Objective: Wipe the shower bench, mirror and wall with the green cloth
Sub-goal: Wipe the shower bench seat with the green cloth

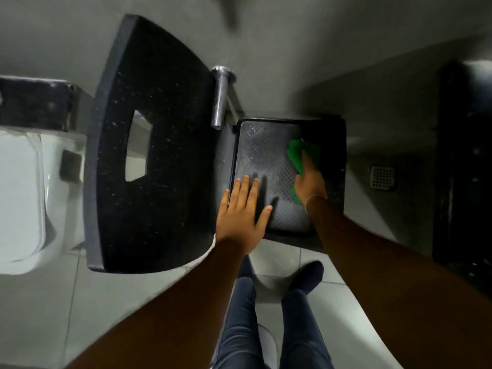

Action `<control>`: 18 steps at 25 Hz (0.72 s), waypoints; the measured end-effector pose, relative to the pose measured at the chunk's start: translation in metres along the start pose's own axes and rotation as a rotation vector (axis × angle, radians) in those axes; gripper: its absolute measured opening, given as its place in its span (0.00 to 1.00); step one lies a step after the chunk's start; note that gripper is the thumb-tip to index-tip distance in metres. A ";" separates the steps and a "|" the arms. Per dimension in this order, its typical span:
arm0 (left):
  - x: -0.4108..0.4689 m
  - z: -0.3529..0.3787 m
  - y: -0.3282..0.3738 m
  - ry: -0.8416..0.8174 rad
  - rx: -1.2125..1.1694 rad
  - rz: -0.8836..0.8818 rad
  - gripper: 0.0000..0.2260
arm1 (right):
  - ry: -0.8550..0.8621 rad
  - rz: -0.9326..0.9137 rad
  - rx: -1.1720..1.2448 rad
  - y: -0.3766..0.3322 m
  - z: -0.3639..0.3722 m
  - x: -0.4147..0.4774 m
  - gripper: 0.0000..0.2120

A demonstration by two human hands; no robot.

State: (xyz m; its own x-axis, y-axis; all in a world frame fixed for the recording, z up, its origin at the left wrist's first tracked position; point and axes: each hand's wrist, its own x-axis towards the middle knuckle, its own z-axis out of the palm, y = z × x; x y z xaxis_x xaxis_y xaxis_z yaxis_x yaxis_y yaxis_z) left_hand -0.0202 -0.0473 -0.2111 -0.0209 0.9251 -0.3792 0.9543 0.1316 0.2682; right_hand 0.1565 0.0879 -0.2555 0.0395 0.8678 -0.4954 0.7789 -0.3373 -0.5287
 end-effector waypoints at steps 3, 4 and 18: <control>0.005 -0.059 0.026 0.093 0.035 0.082 0.35 | 0.143 0.235 0.425 -0.041 -0.066 -0.039 0.26; 0.009 -0.083 0.039 0.165 0.041 0.128 0.35 | 0.179 0.241 0.544 -0.054 -0.088 -0.059 0.21; -0.021 -0.567 0.366 1.381 -0.187 0.790 0.28 | 1.203 -0.515 1.085 -0.198 -0.506 -0.233 0.36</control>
State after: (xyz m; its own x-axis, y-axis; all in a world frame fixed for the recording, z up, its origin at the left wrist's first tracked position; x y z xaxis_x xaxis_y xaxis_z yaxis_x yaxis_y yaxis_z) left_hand 0.1608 0.1837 0.3975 0.0970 0.3640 0.9263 0.8099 -0.5698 0.1391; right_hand 0.3101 0.1374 0.3134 0.7521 0.5525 0.3591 0.1273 0.4128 -0.9019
